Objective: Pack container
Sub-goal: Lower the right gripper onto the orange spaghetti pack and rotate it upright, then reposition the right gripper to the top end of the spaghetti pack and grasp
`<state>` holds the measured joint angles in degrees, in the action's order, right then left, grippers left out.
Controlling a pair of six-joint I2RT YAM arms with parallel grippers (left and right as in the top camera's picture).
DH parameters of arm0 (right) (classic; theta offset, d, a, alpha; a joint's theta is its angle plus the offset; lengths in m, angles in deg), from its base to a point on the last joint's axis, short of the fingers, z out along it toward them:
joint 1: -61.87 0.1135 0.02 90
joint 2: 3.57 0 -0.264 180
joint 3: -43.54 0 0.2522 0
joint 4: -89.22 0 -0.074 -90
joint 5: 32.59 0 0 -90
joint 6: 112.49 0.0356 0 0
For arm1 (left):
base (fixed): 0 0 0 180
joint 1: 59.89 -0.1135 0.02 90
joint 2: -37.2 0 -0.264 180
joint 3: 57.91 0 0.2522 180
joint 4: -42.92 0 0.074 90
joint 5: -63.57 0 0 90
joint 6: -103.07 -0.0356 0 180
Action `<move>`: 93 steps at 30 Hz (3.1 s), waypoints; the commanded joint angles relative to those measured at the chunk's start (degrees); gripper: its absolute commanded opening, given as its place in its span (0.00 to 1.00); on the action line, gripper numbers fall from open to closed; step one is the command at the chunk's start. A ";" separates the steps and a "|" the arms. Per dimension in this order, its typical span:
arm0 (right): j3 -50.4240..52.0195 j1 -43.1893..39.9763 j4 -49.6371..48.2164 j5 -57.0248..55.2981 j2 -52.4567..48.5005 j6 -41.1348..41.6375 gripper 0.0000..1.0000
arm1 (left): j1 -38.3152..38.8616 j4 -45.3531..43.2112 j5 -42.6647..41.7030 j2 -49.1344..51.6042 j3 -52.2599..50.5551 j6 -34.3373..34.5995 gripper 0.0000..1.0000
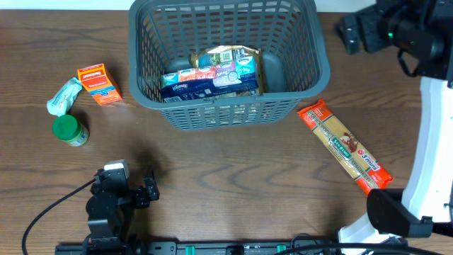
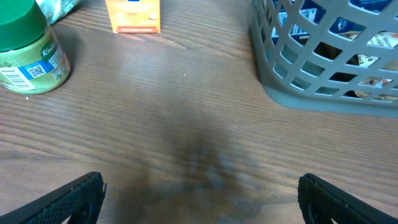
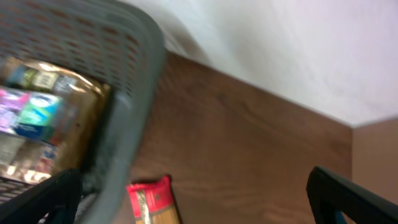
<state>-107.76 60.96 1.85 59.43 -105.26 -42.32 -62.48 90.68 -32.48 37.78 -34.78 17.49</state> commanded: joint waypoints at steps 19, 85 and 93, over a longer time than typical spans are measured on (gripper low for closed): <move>60.54 -16.26 -29.11 11.91 21.57 -2.14 0.99 | -0.39 -0.22 -0.39 -0.37 -0.57 -0.76 0.99; 103.30 -15.17 -72.11 0.33 16.55 20.68 0.01 | -0.39 -0.22 -0.39 -0.37 -0.57 -0.76 0.99; 91.06 -15.17 -61.96 2.91 18.18 22.01 0.01 | -0.39 -0.22 -0.39 -0.37 -0.57 -0.76 0.99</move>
<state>-10.76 45.29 -60.79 60.74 -87.58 -22.19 -62.48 90.68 -32.48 37.78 -34.78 17.49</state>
